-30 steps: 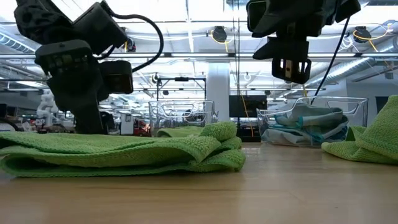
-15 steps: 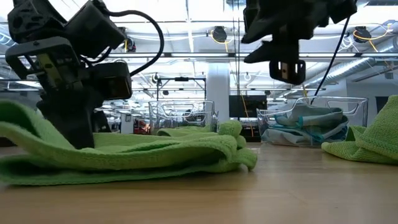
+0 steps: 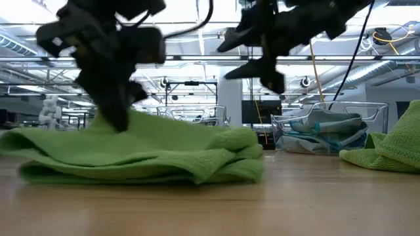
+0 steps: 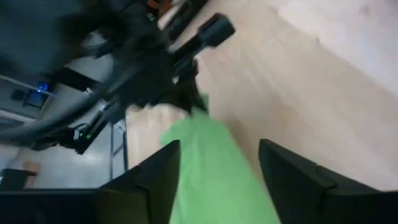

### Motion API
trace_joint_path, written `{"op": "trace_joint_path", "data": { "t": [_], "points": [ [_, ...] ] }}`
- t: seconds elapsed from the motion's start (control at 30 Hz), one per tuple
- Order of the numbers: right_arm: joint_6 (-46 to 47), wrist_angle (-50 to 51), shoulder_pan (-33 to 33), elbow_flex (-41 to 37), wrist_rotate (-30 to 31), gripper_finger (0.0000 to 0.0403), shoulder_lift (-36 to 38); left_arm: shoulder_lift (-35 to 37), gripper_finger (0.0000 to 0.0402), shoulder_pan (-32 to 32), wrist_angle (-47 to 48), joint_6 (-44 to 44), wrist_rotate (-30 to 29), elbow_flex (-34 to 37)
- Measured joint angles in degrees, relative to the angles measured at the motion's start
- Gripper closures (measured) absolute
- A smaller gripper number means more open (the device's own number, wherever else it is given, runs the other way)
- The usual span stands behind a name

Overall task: Fold microfiber towels
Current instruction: Put the right green microfiber towel into the left transparent bin

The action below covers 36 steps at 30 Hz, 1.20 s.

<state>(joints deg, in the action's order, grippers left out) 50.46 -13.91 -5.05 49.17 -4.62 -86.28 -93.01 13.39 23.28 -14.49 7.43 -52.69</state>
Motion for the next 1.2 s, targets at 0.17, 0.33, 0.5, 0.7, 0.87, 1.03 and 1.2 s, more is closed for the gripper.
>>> {"op": "trace_joint_path", "data": {
  "t": [0.17, 0.33, 0.5, 0.7, 0.87, 1.03, 1.2],
  "points": [
    [-6.2, -8.5, 2.3, 0.0, -0.3, 0.0131, -6.2, 0.1, 0.0399, 0.0, 5.3, 2.7, -3.5, -6.3],
    [-9.2, -21.9, 3.2, 0.0, -9.6, 0.011, -12.8, 0.1, 0.0399, -0.2, 10.9, 4.3, -4.0, -11.2],
    [-10.9, -27.7, 2.4, 0.3, -13.6, 0.0129, -16.0, 0.1, 0.0399, -0.7, 15.3, 6.1, -4.6, -14.7],
    [-22.0, -24.4, 1.5, 3.8, -9.8, 0.014, -16.0, 0.1, 0.0399, -0.6, 16.5, 10.0, -4.7, -16.9],
    [-27.1, -22.3, 2.5, 6.2, -10.1, 0.0116, -16.2, 0.1, 0.0398, -0.6, 16.9, 11.3, -5.1, -17.0],
    [-29.1, -22.2, 3.1, 6.5, -16.5, 0.0107, -18.9, 0.1, 0.0397, -0.6, 16.9, 11.4, -6.8, -17.0],
    [-31.6, -22.1, 3.1, 6.5, -16.6, 0.0136, -20.4, 1.3, 0.0398, -0.6, 16.8, 11.3, -6.8, -17.1]
  ]
}}
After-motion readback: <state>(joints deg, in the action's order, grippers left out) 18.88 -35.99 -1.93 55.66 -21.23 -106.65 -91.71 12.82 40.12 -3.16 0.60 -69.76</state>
